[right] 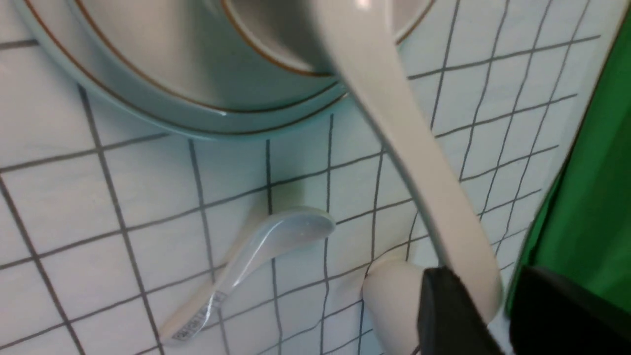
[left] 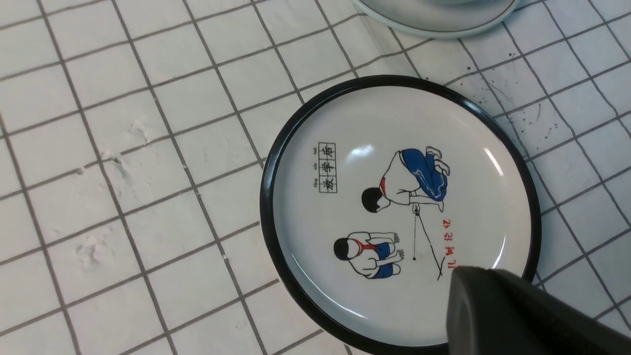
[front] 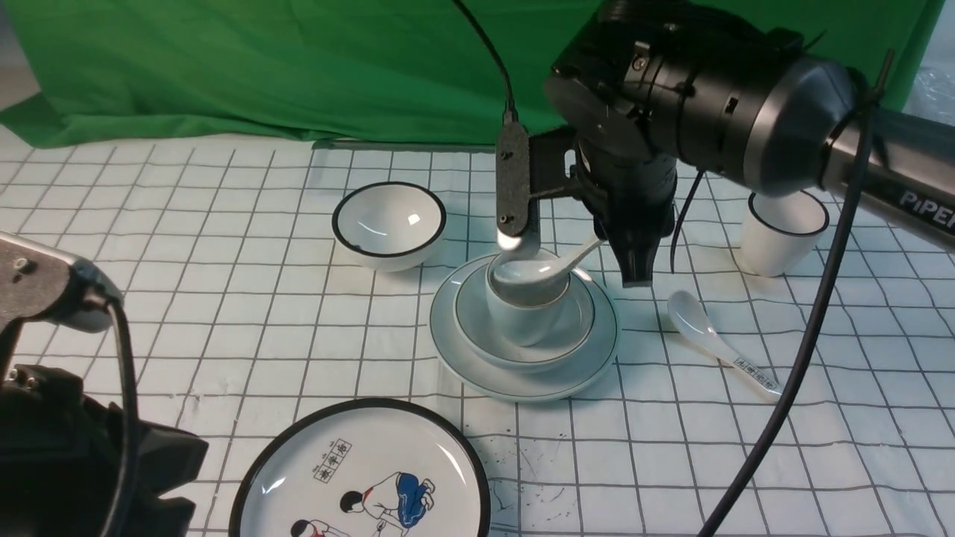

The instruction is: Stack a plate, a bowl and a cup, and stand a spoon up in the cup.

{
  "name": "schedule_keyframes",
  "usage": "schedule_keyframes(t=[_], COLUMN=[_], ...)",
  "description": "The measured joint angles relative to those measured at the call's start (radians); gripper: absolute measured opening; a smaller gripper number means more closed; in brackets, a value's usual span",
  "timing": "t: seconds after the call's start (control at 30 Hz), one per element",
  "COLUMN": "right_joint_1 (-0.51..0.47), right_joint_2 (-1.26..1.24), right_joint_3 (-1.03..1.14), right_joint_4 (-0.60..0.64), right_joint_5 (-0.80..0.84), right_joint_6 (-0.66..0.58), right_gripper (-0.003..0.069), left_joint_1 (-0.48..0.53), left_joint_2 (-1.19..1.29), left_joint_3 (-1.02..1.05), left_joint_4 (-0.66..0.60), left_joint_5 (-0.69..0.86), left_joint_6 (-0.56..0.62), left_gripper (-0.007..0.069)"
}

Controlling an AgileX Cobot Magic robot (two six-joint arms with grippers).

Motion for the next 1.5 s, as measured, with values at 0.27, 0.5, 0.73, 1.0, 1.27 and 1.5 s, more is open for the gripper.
schedule_keyframes(t=[0.27,0.5,0.73,1.0,1.27,1.5], right_joint_1=[0.002,0.051,0.080,0.079,0.078,0.078], right_joint_2=[0.000,-0.060,-0.335,-0.881,-1.465,-1.716], right_joint_3=[-0.025,-0.044,-0.077,0.261,1.075,1.566], right_joint_4=[0.001,-0.093,-0.064,0.132,0.133,0.154], right_joint_5=[0.010,0.068,0.072,-0.052,-0.754,-1.289], right_joint_6=[0.038,0.221,0.637,0.886,1.094,1.051], right_gripper=[0.0237,0.0226,0.0156,0.0033,0.0029,0.0030], left_joint_1=[0.000,0.000,0.000,0.000,0.000,0.000], left_joint_2=[0.000,0.000,0.000,-0.001,-0.001,-0.001], left_joint_3=[0.000,0.000,0.000,0.000,0.000,0.000], left_joint_4=[-0.001,-0.001,0.047,0.059,0.051,0.020], left_joint_5=[0.000,-0.002,-0.016,-0.053,-0.113,-0.125], left_joint_6=[-0.010,-0.016,-0.016,-0.045,-0.045,-0.059], left_gripper=[0.0000,0.0000,0.0000,0.0000,0.0000,0.0000])
